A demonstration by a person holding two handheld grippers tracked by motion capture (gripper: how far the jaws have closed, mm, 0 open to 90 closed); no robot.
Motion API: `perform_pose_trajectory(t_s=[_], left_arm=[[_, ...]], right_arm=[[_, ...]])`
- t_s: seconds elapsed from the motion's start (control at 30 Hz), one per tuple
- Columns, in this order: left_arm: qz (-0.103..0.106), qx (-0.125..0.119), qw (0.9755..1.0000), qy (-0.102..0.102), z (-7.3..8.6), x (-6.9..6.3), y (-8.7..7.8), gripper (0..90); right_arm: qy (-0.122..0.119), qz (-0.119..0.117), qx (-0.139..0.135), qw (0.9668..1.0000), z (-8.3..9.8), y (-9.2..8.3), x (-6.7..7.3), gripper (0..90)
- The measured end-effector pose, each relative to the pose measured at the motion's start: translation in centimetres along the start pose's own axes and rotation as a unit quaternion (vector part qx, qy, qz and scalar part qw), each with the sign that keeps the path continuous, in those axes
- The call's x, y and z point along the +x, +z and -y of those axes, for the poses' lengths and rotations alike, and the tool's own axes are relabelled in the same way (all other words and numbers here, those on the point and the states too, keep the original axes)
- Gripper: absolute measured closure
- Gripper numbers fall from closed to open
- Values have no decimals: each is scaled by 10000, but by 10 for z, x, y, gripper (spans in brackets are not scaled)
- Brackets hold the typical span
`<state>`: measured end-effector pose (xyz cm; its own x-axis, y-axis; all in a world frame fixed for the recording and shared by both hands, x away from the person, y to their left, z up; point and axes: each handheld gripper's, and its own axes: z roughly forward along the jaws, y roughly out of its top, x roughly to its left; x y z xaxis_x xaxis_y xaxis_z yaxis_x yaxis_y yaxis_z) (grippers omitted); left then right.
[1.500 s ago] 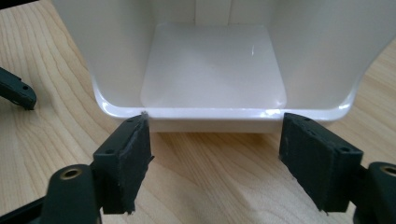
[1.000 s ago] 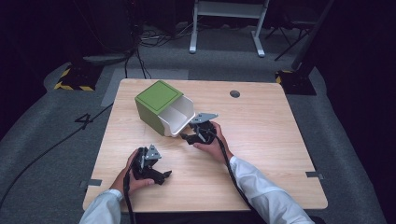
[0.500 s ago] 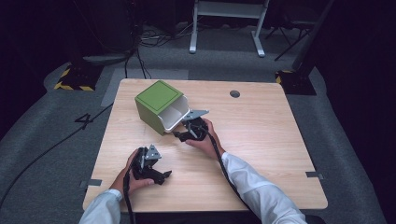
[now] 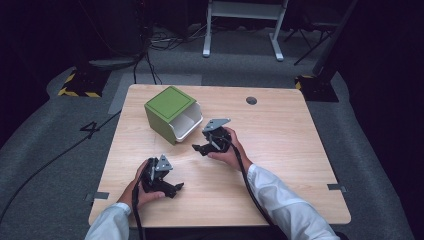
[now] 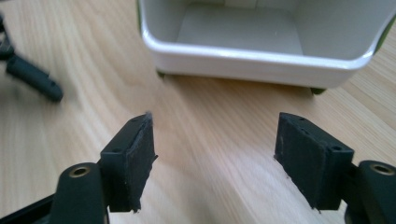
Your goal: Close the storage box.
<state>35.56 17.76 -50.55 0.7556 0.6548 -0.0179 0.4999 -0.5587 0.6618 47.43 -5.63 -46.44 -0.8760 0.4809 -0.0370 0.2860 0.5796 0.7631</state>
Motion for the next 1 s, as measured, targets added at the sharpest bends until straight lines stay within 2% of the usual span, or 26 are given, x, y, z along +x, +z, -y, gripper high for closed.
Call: perform_pose_trajectory(t_s=[0.07, 0.17, 0.2, 0.27, 0.3, 0.37, 0.43, 0.47, 0.57, 0.7, 0.83, 0.87, 0.97, 1.0], left_arm=[[0, 0, 10000, 0, 0, 0, 0, 5], [-1, -1, 10000, 0, 0, 0, 0, 5], [-2, 0, 10000, 0, 0, 0, 0, 5], [-3, 1, 10000, 0, 0, 0, 0, 5], [-3, 1, 10000, 0, 0, 0, 0, 5], [-1, 0, 10000, 6, 0, 0, 0, 5], [0, 0, 10000, 4, 0, 0, 0, 5], [-2, -1, 10000, 4, 0, 0, 0, 5], [-1, -1, 10000, 6, 0, 0, 0, 5], [-2, -2, 10000, 4, 0, 0, 0, 5], [-6, -3, 10000, 0, 0, 0, 0, 5], [-17, -4, 10000, -16, 0, 0, 0, 5], [-26, -4, 10000, -26, 0, -1, 0, 5], [-30, -3, 10000, -28, 0, -1, 0, 5]], right_arm=[[-197, 36, 158, 9997, 4, -8, 1, 240], [-282, 59, 287, 9992, 8, -16, 2, 231], [-451, 75, 400, 9982, 12, -25, 3, 202], [-563, 48, 438, 9974, 16, -36, 3, 206], [-563, 48, 438, 9974, 16, -36, 3, 206], [-604, 43, 451, 9971, 22, -49, 1, 204], [-599, 44, 473, 9971, 24, -52, 0, 202], [-633, 102, 503, 9967, 29, -62, -2, 199], [-625, 130, 589, 9962, 38, -73, -5, 199], [-721, 318, 713, 9943, 52, -89, -9, 198], [-720, 465, 807, 9930, 64, -101, -11, 197], [-729, 519, 849, 9924, 75, -110, -14, 196], [-692, 550, 861, 9924, 83, -117, -17, 200], [-625, 602, 856, 9925, 94, -125, -20, 199]])
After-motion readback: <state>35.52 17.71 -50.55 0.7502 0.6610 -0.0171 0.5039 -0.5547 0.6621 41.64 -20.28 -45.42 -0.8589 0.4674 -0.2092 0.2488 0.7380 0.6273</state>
